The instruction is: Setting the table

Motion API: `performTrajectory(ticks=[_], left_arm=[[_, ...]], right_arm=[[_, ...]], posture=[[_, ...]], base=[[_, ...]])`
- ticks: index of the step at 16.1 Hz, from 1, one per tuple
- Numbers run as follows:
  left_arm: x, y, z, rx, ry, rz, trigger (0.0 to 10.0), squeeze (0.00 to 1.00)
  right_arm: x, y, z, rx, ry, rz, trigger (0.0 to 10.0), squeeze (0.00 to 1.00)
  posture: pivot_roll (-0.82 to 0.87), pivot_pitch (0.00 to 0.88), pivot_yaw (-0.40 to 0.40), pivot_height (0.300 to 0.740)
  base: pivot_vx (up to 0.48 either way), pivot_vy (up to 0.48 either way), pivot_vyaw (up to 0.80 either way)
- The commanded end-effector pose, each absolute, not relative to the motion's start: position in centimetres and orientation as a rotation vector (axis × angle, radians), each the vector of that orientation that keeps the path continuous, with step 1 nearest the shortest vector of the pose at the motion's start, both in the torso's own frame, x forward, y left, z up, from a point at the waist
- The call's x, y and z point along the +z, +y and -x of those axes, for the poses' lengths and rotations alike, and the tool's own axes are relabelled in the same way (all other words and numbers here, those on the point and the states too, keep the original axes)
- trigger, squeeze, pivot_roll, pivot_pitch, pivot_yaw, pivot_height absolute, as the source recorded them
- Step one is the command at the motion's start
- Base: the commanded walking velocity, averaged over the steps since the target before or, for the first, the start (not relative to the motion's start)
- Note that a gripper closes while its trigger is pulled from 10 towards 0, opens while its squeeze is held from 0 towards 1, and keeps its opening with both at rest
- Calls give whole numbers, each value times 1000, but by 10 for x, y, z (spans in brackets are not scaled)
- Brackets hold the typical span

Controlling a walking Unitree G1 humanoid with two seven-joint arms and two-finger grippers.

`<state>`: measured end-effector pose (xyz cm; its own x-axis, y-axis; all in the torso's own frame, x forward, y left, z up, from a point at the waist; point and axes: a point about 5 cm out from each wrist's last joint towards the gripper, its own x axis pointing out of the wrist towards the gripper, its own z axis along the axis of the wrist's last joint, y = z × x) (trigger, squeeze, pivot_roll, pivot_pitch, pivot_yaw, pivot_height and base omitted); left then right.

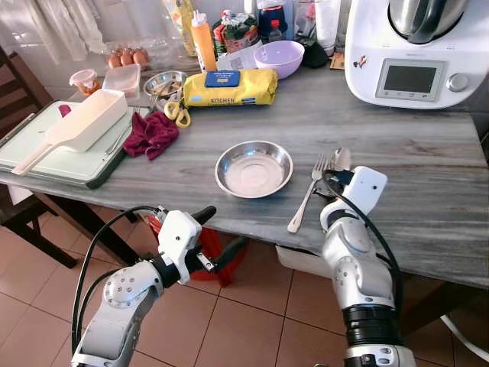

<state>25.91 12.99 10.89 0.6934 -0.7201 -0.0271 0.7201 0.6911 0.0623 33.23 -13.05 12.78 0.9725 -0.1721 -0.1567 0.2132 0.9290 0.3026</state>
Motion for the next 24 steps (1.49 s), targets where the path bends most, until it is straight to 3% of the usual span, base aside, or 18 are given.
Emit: performTrajectory(ticks=[1, 3, 5, 10, 11, 12, 24], left_arm=[[108, 133, -257, -802, 16, -92, 10000, 0], [107, 132, -257, -806, 17, -94, 10000, 0], [107, 131, -257, -810, 19, -95, 10000, 0], [106, 130, -256, -813, 24, -94, 10000, 0], [106, 130, -256, -814, 25, -94, 10000, 0], [106, 130, -256, -816, 24, -94, 10000, 0], [106, 130, -257, -807, 24, -99, 10000, 0]], right_arm=[[117, -123, -329, -188, 185, -333, 10000, 0], [114, -127, -328, -211, 202, -312, 10000, 67], [113, -130, -325, -228, 210, -300, 10000, 4], [104, -133, -318, -234, 241, -287, 10000, 20], [104, -134, -318, -235, 242, -287, 10000, 188], [105, -135, -318, -238, 240, -285, 10000, 1000], [108, -140, -319, -205, 230, -223, 10000, 1000]], posture=[[-70, 115, 149, 740], [-71, 116, 149, 740], [-72, 118, 149, 740], [-77, 120, 150, 740], [-78, 121, 149, 740], [-80, 120, 149, 740], [-75, 114, 143, 740]], base=[[0, 0, 0], [0, 0, 0], [0, 0, 0], [0, 0, 0], [0, 0, 0], [0, 0, 0], [0, 0, 0]])
